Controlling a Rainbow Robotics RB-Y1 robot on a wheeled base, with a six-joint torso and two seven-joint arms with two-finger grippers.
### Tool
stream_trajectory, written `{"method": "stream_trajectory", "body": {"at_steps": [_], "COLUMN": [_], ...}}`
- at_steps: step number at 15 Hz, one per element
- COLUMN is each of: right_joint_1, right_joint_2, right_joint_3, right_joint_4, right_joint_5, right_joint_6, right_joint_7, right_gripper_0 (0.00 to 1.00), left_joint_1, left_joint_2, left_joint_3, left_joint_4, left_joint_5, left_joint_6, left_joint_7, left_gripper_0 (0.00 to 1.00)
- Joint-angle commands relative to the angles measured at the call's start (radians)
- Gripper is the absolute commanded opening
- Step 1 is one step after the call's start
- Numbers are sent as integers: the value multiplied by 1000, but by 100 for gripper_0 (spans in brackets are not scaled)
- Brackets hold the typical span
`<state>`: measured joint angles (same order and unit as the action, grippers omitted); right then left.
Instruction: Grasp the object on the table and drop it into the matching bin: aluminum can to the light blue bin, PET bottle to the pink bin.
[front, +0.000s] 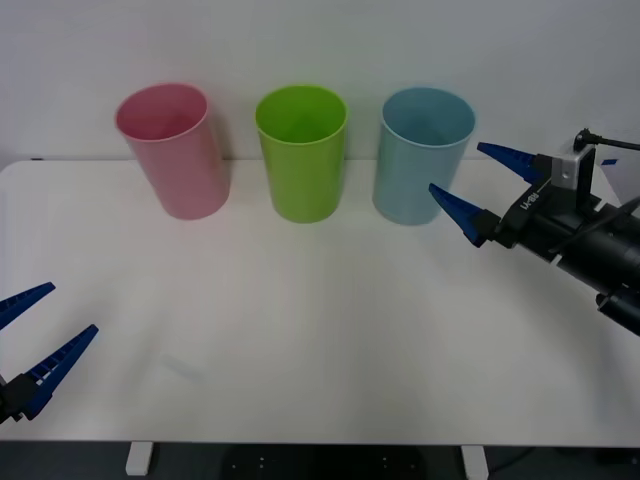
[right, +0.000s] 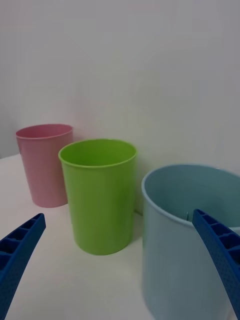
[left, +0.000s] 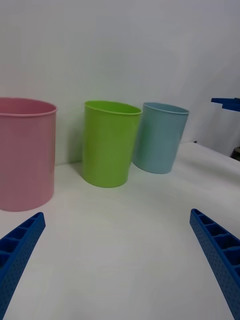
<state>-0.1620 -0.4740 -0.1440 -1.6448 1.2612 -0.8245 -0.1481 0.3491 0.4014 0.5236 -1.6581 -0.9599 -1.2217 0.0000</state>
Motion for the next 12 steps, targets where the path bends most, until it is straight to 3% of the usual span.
{"method": "stream_trajectory", "body": {"at_steps": [1,12], "right_joint_1": [59,403], "right_joint_2": [0,0], "right_joint_3": [-22,-66], "right_joint_4": [-26,-270], "right_joint_5": [-8,-6], "right_joint_6": [-61,-130], "right_joint_7": [59,125], "right_gripper_0": [100,100], "left_joint_1": [0,0], "left_joint_2": [0,0], "left_joint_3": [0,0], "left_joint_4": [0,0], "left_joint_5": [0,0], "left_joint_6": [0,0], "left_joint_7": [0,0], "left_gripper_0": [100,100]}}
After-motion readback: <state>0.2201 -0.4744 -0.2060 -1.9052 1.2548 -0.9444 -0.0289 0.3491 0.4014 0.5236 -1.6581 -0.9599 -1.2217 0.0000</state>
